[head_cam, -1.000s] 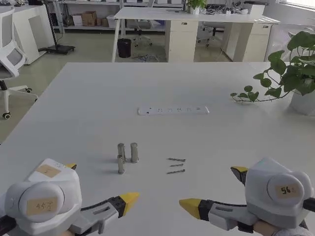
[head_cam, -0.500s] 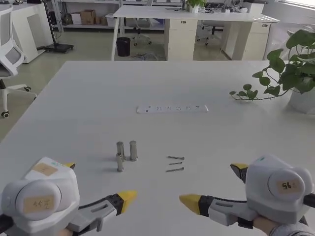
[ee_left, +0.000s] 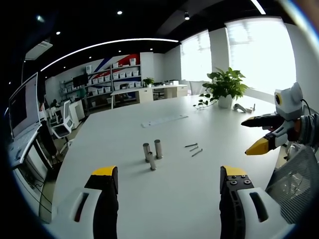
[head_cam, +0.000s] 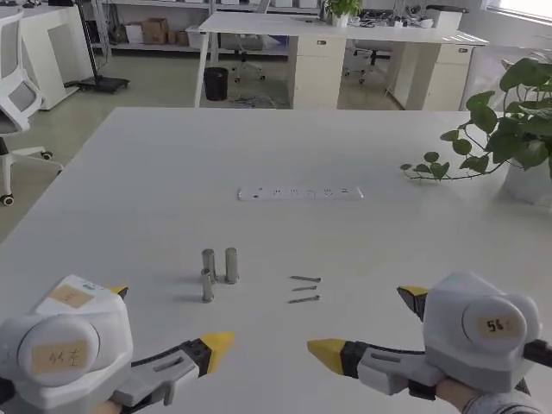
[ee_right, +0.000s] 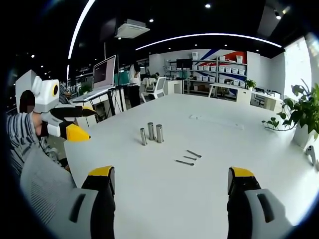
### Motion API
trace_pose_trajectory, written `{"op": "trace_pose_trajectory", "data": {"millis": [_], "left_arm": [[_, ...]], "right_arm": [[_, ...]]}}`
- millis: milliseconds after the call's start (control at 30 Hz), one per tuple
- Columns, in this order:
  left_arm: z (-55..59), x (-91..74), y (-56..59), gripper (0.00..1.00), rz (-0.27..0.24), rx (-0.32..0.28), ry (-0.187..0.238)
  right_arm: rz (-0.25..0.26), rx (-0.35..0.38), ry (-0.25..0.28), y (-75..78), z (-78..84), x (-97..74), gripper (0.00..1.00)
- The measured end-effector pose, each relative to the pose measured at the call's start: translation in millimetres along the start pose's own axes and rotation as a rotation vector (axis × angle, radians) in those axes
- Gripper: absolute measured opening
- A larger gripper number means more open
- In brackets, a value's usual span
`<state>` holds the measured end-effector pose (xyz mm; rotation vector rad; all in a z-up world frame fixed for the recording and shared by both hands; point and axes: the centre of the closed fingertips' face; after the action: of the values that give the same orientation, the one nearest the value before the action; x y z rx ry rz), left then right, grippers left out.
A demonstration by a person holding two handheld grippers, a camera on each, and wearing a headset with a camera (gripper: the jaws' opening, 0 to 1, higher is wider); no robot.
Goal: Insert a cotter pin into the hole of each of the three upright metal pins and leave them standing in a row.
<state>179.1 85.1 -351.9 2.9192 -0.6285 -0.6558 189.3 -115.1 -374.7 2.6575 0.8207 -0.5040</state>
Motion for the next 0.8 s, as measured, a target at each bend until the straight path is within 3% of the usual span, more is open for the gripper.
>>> {"op": "trace_pose_trajectory", "data": {"millis": [367, 800], "left_arm": [[9.3, 8.1, -6.4, 0.69, 0.004, 0.03, -0.027], [9.3, 50.9, -23.6, 0.57, 0.041, 0.072, -0.049]], "right_arm": [[-0.009, 0.017, 0.003, -0.2, 3.0, -0.8, 0.88], [-0.055, 0.013, 0.014, -4.5, -1.8, 2.0, 0.8]]}}
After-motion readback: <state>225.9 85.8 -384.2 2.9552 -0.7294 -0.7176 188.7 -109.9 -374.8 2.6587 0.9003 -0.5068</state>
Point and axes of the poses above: the centre of the closed fingertips' face, and the gripper's own axes: x roughly forward along the fingers, y roughly to its right, z roughly out of its underside, and after that the axes turned 13 degrees about -x, right-handed
